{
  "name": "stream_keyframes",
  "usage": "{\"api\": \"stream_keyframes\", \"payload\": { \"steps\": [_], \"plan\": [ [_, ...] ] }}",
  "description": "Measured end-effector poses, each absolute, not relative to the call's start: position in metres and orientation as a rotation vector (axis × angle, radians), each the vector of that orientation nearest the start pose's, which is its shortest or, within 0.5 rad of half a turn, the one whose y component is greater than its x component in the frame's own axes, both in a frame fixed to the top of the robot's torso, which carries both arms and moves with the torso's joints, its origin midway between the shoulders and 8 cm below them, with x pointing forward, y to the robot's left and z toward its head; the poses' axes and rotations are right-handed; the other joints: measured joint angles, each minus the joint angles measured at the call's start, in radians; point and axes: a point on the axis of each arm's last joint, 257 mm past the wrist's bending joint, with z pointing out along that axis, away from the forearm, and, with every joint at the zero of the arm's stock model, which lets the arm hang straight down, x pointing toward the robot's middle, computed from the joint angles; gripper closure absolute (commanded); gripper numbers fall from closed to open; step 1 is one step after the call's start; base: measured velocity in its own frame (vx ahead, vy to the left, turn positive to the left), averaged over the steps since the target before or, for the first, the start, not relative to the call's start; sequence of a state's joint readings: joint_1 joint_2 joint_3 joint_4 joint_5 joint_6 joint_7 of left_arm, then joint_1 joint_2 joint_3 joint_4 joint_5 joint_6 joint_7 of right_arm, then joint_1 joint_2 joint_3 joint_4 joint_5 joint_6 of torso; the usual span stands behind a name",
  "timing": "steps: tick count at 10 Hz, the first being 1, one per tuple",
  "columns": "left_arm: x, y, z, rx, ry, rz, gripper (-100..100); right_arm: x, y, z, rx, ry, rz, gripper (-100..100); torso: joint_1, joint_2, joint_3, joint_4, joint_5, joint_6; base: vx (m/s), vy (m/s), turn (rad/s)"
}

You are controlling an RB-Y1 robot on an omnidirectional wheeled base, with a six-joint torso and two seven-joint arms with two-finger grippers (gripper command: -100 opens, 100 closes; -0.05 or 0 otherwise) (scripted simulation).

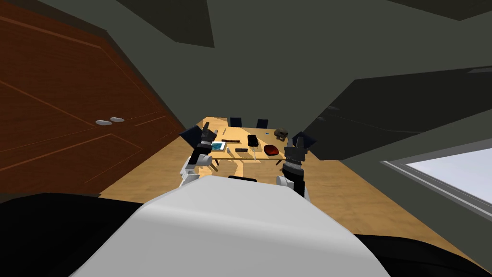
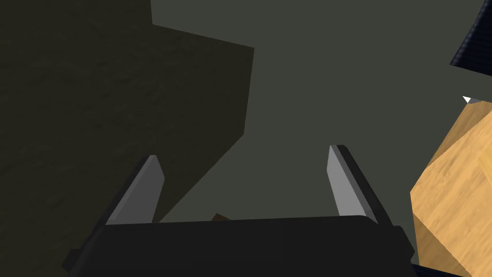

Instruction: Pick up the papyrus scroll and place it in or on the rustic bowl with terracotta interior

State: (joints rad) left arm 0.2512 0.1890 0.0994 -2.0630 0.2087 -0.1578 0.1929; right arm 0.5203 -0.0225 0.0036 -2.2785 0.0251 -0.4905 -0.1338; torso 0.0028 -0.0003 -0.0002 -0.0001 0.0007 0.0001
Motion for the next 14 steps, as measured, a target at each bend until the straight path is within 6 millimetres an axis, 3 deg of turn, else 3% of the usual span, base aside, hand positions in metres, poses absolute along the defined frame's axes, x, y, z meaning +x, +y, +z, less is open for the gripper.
{"api": "stream_keyframes", "payload": {
  "steps": [8, 14],
  "plan": [
    [0.503, 0.343, -0.103, -1.258, 0.859, -1.452, -100, 0.345, -0.276, 0.015, 0.704, 0.630, 1.401, 0, -0.001, 0.000, 0.000, 0.000, 0.000, 0.000, -0.001, 0.035, -0.046],
    [0.541, 0.359, -0.159, -1.487, 0.915, -1.424, -100, 0.345, -0.276, 0.015, 0.704, 0.630, 1.401, 0, -0.001, 0.000, 0.000, 0.000, 0.000, 0.000, -0.004, 0.034, -0.065]
  ]
}}
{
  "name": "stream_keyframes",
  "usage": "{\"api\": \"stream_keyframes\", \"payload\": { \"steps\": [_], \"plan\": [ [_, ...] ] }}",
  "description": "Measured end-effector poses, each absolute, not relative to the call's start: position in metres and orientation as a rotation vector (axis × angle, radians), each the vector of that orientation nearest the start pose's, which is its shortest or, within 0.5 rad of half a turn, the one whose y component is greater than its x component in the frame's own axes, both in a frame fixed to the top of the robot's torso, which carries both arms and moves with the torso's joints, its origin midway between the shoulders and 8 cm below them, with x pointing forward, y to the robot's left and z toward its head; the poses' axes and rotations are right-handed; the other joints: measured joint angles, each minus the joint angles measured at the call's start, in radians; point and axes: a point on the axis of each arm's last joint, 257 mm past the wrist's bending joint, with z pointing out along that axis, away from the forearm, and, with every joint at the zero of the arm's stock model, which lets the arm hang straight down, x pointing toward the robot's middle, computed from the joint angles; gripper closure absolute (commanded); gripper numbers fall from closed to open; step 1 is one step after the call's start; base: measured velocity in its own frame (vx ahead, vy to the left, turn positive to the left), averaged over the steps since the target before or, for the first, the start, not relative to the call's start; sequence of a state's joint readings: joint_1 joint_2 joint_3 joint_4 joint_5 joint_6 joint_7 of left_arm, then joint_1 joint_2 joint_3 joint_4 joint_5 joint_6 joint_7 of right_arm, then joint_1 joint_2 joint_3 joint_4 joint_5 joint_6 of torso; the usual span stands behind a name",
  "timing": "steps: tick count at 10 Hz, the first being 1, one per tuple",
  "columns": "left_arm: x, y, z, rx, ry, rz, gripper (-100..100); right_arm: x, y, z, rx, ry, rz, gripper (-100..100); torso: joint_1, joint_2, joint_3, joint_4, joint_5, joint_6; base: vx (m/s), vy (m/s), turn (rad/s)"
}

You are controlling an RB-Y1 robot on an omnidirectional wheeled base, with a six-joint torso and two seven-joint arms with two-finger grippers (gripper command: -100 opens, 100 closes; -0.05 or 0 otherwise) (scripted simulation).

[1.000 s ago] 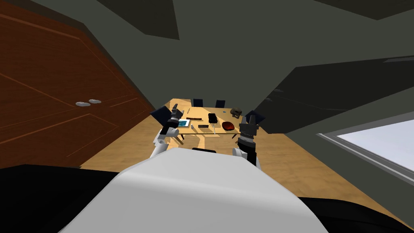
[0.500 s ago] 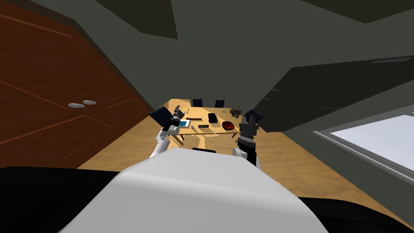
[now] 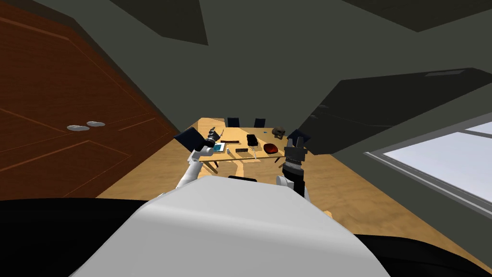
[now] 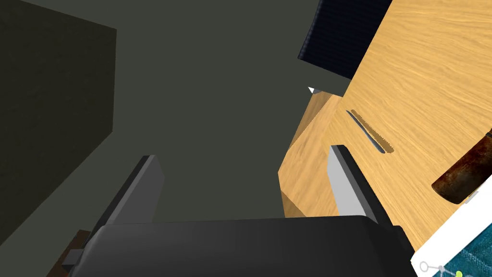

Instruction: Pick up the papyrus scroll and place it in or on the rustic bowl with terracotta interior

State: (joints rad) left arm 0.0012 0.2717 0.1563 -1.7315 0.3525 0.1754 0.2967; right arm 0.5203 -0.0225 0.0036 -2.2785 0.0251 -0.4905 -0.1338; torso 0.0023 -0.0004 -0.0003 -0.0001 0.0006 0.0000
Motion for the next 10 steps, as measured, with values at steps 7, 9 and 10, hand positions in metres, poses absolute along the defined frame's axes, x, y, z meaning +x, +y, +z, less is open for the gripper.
{"api": "stream_keyframes", "payload": {
  "steps": [7, 9, 10],
  "plan": [
    [0.563, 0.359, -0.212, -1.729, 0.974, -1.382, -100, 0.345, -0.276, 0.015, 0.704, 0.630, 1.401, 0, 0.000, 0.000, 0.000, 0.000, 0.000, 0.000, -0.004, 0.028, -0.074],
    [0.570, 0.357, -0.232, -1.815, 0.995, -1.359, -100, 0.345, -0.276, 0.015, 0.704, 0.630, 1.401, 0, -0.001, 0.000, 0.000, 0.000, 0.000, 0.000, -0.003, 0.028, -0.088],
    [0.569, 0.356, -0.245, -1.858, 1.009, -1.341, -100, 0.345, -0.276, 0.015, 0.704, 0.630, 1.401, 0, -0.001, 0.000, 0.000, 0.000, 0.000, -0.001, -0.005, 0.022, -0.127]
  ]
}}
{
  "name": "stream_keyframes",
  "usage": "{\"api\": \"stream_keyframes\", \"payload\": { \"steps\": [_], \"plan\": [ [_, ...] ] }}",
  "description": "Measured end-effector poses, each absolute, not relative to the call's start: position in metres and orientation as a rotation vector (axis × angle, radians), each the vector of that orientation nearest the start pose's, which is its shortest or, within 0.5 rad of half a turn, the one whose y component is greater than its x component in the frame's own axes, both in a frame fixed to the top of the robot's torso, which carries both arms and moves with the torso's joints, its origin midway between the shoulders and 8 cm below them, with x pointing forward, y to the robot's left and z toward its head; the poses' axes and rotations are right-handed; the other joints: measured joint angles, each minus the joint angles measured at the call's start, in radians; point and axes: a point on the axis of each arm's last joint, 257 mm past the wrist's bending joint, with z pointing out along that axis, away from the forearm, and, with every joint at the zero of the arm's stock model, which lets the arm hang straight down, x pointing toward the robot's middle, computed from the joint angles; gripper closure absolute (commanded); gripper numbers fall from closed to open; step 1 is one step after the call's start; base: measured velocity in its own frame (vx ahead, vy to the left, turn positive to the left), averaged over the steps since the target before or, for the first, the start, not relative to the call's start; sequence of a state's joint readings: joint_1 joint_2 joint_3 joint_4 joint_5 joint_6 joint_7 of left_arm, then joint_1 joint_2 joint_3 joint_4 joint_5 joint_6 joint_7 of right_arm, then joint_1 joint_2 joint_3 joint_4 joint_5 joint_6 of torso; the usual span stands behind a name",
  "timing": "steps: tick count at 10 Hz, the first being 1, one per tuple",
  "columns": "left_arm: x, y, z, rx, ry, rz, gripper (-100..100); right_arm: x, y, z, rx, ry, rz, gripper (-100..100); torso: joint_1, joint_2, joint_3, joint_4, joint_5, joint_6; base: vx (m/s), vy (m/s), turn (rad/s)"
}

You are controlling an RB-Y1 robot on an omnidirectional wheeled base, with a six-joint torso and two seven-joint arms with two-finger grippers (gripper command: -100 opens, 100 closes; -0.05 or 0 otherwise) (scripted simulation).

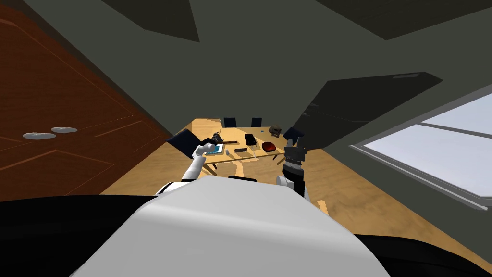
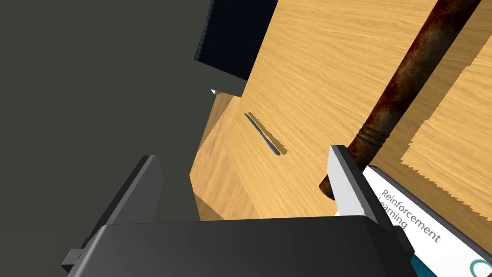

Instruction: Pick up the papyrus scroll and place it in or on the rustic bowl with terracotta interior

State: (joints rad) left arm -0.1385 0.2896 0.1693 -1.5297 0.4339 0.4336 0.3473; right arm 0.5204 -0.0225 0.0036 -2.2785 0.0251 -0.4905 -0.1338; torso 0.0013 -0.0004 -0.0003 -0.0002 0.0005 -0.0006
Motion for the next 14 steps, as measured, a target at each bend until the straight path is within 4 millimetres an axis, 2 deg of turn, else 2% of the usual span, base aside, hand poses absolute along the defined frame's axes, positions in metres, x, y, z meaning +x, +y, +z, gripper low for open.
{"api": "stream_keyframes", "payload": {
  "steps": [5, 11, 14],
  "plan": [
    [0.573, 0.346, -0.295, -2.071, 1.077, -1.267, -100, 0.345, -0.276, 0.015, 0.704, 0.630, 1.401, 0, 0.000, 0.000, 0.000, 0.000, 0.000, 0.000, -0.005, 0.024, -0.100],
    [0.564, 0.333, -0.352, -2.311, 1.158, -1.132, -100, 0.345, -0.276, 0.015, 0.704, 0.630, 1.401, 0, -0.001, 0.000, 0.000, 0.000, 0.000, 0.000, -0.004, 0.020, -0.117],
    [0.553, 0.324, -0.373, -2.418, 1.202, -1.054, -100, 0.345, -0.276, 0.015, 0.704, 0.630, 1.401, 0, -0.001, 0.000, 0.000, 0.000, 0.000, 0.000, -0.002, 0.015, -0.111]
  ]
}}
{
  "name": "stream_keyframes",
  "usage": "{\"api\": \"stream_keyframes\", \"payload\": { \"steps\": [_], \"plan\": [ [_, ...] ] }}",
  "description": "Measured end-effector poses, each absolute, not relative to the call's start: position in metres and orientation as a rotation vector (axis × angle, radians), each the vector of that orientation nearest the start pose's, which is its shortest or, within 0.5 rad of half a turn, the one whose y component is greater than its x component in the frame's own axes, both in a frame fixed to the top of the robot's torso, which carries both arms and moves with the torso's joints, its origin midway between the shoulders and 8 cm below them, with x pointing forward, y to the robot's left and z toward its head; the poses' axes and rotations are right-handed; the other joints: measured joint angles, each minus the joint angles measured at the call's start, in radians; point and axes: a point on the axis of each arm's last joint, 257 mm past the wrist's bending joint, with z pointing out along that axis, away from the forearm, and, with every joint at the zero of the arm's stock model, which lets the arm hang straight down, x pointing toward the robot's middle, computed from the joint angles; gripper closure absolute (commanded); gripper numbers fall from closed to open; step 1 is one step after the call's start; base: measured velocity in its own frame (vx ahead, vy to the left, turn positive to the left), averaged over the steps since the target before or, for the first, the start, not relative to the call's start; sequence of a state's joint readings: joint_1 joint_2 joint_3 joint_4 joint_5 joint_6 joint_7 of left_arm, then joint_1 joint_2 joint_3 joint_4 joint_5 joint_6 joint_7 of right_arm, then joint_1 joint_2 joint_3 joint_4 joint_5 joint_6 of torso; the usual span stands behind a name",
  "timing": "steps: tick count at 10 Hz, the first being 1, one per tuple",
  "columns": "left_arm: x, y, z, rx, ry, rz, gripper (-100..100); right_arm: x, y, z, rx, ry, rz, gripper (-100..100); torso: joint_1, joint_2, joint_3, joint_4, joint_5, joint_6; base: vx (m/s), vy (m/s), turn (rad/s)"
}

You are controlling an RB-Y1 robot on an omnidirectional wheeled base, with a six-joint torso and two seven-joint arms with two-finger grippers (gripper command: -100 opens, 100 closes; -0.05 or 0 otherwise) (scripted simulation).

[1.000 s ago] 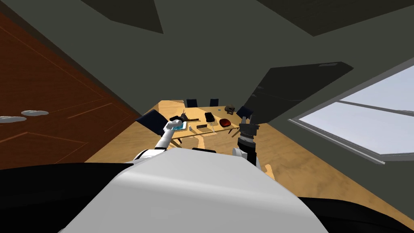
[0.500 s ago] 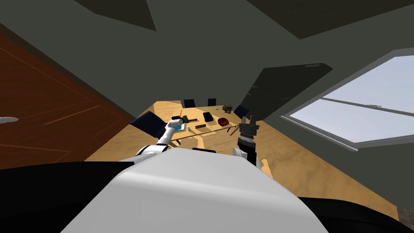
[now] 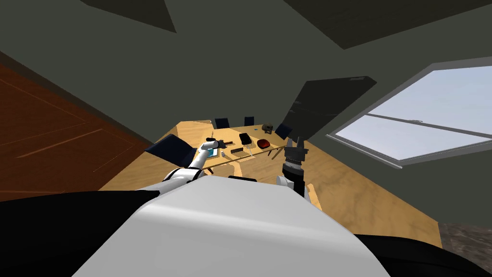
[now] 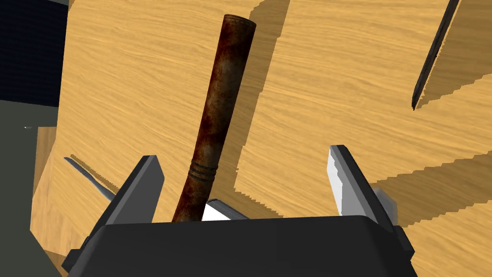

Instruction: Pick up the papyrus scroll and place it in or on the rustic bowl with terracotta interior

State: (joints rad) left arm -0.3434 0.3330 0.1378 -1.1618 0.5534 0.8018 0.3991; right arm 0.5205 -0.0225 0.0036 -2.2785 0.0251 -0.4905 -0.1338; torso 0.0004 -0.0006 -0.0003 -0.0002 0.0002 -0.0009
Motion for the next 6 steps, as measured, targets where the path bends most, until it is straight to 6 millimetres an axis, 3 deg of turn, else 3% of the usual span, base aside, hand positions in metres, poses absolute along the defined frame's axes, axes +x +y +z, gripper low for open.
{"api": "stream_keyframes", "payload": {
  "steps": [6],
  "plan": [
    [0.524, 0.312, -0.413, -2.608, 1.286, -0.880, -100, 0.345, -0.276, 0.015, 0.704, 0.630, 1.401, 0, 0.000, 0.000, 0.000, 0.000, 0.000, 0.000, 0.000, 0.014, -0.115]
  ]
}}
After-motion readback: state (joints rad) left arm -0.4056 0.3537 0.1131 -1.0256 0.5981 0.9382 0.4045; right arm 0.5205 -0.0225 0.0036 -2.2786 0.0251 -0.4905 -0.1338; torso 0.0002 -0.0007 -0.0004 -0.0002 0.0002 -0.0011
